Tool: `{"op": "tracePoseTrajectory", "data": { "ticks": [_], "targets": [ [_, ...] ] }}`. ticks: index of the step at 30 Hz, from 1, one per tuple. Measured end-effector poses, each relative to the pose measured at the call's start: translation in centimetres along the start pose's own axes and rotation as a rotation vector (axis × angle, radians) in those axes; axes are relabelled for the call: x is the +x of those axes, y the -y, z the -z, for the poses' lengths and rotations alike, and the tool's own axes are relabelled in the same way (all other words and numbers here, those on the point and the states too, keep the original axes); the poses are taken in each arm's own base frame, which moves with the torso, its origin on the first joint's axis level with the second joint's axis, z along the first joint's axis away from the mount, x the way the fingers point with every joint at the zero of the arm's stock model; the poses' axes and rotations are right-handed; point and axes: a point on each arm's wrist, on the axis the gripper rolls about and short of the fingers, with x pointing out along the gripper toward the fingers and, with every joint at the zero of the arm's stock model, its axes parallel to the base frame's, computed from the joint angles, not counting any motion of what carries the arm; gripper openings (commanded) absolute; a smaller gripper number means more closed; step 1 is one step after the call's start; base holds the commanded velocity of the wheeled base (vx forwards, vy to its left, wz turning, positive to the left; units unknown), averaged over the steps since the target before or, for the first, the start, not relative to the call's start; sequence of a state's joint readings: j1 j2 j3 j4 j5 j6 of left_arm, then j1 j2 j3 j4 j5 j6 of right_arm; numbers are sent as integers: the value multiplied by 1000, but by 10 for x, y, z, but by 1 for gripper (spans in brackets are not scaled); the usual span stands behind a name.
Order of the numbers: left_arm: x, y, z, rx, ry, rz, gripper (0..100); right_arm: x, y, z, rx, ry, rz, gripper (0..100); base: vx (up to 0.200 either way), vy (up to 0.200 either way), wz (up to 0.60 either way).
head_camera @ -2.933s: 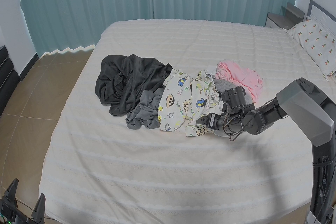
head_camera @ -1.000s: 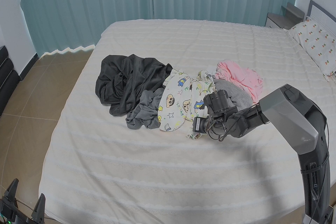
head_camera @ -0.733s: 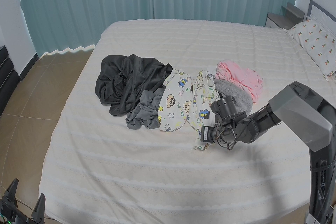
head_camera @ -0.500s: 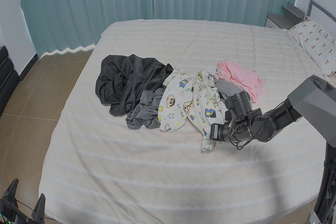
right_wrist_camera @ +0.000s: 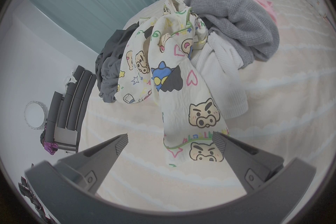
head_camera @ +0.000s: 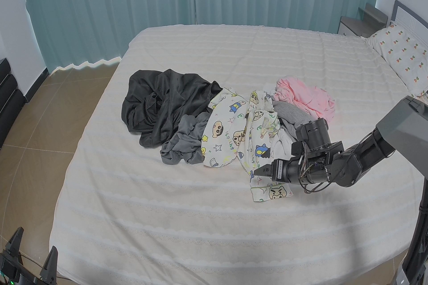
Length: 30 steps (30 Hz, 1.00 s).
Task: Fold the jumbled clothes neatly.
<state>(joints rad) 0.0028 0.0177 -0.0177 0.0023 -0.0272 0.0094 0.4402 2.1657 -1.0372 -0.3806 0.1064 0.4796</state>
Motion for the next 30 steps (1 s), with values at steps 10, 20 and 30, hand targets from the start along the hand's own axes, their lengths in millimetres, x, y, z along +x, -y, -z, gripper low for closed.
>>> {"op": "tracePoseTrajectory", "data": {
  "ticks": [10, 20, 30],
  "targets": [
    [0, 0, 0, 0, 0, 0, 100, 29, -1, -1, -96, 36, 149, 100, 0, 0, 0],
    [0, 0, 0, 0, 0, 0, 100, 32, 1, 15, -124, -19, 179, 100, 0, 0, 0],
    [0, 0, 0, 0, 0, 0, 100, 41, -9, 21, -153, -70, 228, 100, 0, 0, 0]
  ]
}}
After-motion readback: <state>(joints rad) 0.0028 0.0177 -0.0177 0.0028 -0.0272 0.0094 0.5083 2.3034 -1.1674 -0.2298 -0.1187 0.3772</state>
